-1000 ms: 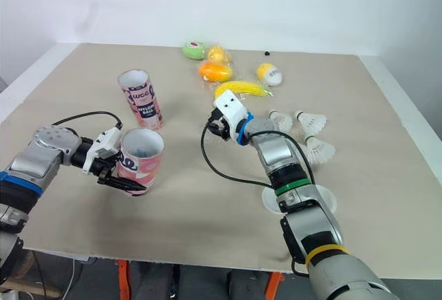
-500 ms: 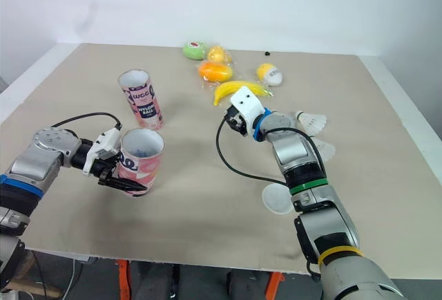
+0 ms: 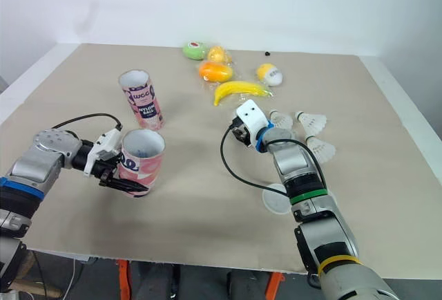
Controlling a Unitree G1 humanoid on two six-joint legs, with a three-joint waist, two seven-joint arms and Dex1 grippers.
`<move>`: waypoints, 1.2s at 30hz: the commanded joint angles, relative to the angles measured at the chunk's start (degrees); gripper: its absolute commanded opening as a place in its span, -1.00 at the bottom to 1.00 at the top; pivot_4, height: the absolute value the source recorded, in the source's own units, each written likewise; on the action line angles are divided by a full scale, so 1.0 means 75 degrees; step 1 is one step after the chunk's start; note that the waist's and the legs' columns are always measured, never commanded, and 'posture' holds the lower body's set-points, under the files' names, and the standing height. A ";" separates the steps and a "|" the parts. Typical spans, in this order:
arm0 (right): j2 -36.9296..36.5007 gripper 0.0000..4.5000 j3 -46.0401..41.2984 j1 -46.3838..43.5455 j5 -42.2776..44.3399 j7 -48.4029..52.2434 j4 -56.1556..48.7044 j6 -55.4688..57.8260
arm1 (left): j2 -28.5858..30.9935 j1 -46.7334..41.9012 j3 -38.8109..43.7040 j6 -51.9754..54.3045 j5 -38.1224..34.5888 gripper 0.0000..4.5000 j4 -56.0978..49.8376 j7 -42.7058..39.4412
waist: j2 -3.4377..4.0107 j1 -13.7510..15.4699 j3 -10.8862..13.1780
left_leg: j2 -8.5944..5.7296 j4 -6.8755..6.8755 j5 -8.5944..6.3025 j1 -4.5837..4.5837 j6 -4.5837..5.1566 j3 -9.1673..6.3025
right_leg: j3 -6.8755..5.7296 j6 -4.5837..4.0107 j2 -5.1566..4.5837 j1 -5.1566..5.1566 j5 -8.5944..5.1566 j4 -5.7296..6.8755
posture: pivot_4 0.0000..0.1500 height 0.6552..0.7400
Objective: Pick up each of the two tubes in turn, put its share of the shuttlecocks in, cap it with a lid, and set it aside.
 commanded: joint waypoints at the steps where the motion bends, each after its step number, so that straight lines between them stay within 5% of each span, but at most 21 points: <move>1: 0.0129 0.22 -0.0299 0.0058 0.0096 -0.0262 -0.0102 0.0075 | -0.0191 0.0269 -0.0444 0.0112 0.0118 0.37 -0.0170 -0.0128 | 0.0000 0.0000 -0.0001 | 0.0000 0.0000 0.0000 0.0000 0.0000 0.0000 | 0.0000 0.0001 0.0000 0.0000 0.0000 0.0000 | 1.00 0.48; 12: 0.0883 0.22 -0.0821 -0.0295 0.0381 -0.0894 0.0402 0.0053 | -0.0271 0.0218 -0.0462 0.0136 0.0111 0.37 -0.0149 -0.0128 | 0.0001 0.0001 -0.0001 | -0.0001 0.0002 0.0000 0.0000 0.0000 -0.0002 | 0.0000 0.0003 0.0000 0.0003 0.0003 0.0000 | 1.00 0.48; 36: 0.0868 0.22 -0.1366 -0.0930 0.0443 -0.2041 0.1774 -0.0606 | -0.0292 0.0297 -0.0413 0.0165 0.0103 0.37 -0.0259 -0.0128 | 0.0001 0.0000 -0.0001 | -0.0003 0.0003 0.0001 0.0000 0.0000 -0.0003 | 0.0001 0.0003 0.0000 0.0004 0.0003 -0.0001 | 1.00 0.48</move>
